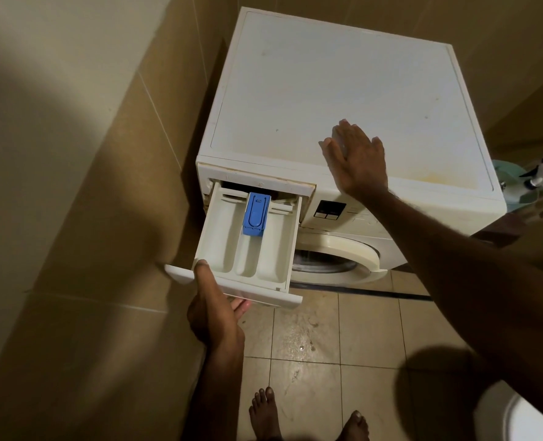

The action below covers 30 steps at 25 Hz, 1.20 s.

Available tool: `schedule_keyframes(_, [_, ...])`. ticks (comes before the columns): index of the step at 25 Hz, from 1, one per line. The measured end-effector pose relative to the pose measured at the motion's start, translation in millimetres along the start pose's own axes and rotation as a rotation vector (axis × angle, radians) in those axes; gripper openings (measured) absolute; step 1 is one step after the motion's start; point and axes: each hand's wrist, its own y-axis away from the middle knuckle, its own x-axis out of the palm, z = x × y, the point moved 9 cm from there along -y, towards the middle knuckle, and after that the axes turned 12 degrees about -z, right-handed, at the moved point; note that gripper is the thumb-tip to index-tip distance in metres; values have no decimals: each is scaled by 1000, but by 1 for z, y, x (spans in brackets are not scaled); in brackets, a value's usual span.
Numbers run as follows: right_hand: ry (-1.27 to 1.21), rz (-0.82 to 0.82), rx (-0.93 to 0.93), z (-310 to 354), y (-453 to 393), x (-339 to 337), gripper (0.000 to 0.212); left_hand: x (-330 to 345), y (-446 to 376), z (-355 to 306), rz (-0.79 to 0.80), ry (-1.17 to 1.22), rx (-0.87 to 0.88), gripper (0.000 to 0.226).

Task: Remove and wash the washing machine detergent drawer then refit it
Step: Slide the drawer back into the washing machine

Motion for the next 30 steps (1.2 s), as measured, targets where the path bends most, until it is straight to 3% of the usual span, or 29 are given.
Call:
schedule_keyframes(7, [23, -25, -7, -1, 0, 0, 51, 2, 3, 13, -171, -34, 39, 57])
schedule_keyframes(17, [100, -53, -36, -2, -1, 3, 48, 23, 8, -3, -159, -27, 79, 75])
schedule_keyframes(19, [160, -29, -36, -3, -1, 6, 53, 27, 8, -1, -99, -10, 48, 75])
schedule_keyframes(24, [129, -23, -16, -5, -2, 5, 57, 25, 9, 17, 323, 54, 135, 52])
schedule_keyframes(30, [74, -27, 31, -4, -3, 3, 60, 40, 2, 6, 441, 113, 239, 66])
